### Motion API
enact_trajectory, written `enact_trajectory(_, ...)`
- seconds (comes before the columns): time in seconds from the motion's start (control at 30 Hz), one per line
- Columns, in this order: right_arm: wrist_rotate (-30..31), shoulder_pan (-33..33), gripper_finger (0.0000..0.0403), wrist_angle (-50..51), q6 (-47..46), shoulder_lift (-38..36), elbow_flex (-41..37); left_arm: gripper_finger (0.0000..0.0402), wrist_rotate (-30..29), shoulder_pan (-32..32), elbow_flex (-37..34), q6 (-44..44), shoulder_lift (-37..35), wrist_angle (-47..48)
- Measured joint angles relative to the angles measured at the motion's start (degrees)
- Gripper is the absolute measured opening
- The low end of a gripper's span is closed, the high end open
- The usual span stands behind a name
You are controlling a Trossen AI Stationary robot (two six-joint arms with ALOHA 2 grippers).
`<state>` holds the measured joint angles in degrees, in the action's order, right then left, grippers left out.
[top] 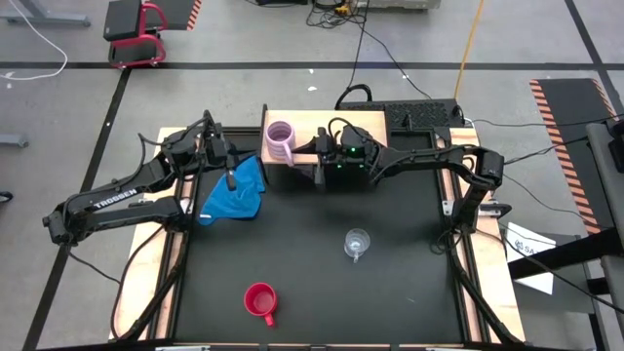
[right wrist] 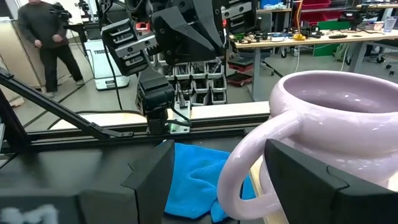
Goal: Stack small to large cups/mugs on shelf
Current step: Put the purple mug on the shelf, then put the red mug on the shelf
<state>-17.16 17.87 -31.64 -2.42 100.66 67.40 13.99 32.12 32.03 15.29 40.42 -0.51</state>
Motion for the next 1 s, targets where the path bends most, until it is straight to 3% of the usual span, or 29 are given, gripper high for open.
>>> enact_trajectory(0.3,-4.1,-0.1,0.0242,0.5,-1.5,0.4,0.0,0.0031,0.0,0.0,0.0,-0.1,0.0,0.0)
enact_trajectory(0.6,-3.8,0.2,0.0242,0.5,0.3,0.2,0.0,0.0031,0.0,0.0,0.0,-0.2,0.0,0.9)
enact_trajectory(1.0,-0.9,3.5,0.0242,11.9,3.8,-4.7,0.0,0.0031,-0.5,0.0,0.0,1.5,0.0,0.7)
